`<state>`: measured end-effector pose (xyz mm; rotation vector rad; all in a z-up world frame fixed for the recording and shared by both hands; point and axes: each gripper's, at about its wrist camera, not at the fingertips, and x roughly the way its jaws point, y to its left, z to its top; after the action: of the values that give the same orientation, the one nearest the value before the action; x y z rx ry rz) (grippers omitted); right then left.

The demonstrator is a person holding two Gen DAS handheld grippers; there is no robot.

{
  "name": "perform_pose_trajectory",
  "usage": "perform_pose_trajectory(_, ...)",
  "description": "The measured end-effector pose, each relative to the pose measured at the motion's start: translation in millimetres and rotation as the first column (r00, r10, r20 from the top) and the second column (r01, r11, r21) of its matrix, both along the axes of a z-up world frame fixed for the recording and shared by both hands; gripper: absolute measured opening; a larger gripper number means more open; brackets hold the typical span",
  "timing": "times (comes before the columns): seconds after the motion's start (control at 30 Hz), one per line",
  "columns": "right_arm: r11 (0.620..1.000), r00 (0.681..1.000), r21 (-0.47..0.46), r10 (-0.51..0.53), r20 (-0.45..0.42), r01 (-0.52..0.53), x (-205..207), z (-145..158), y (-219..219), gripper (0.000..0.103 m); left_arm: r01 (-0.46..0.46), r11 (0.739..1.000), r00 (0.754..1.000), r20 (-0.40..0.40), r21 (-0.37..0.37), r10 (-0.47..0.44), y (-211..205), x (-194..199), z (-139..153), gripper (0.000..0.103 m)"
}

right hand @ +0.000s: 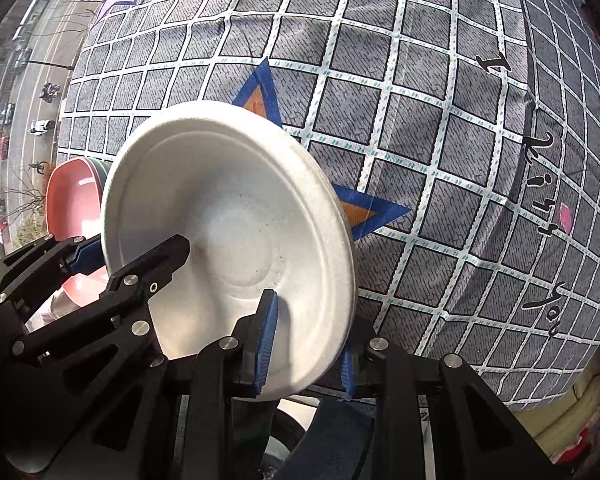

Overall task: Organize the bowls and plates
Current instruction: 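Lower the nested bowls onto the pink plate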

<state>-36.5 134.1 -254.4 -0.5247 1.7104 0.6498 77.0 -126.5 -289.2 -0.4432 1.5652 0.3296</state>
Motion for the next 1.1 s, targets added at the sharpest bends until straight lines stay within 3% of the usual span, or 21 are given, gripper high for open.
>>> perform_pose_trajectory(0.5,0.992,0.992,0.071,0.101,0.081,-0.107,-10.7,54.4,45.8,0.03,-0.148,0.988,0.984,0.107,0.043,0.142,42.6,-40.6,72.3,0.035)
perform_pose_trajectory(0.83,0.962,0.966,0.099,0.247,0.082,-0.255,-42.2,60.5,98.4,0.03,-0.301,0.95,0.949,0.122,0.08,0.291,71.4,-75.6,72.0,0.035)
perform_pose_trajectory(1.1,0.915,0.919,0.082,0.391,0.047,-0.394,-86.3,38.7,139.7,0.03,-0.416,0.907,0.909,0.065,0.072,0.412,91.2,-124.6,55.2,0.034)
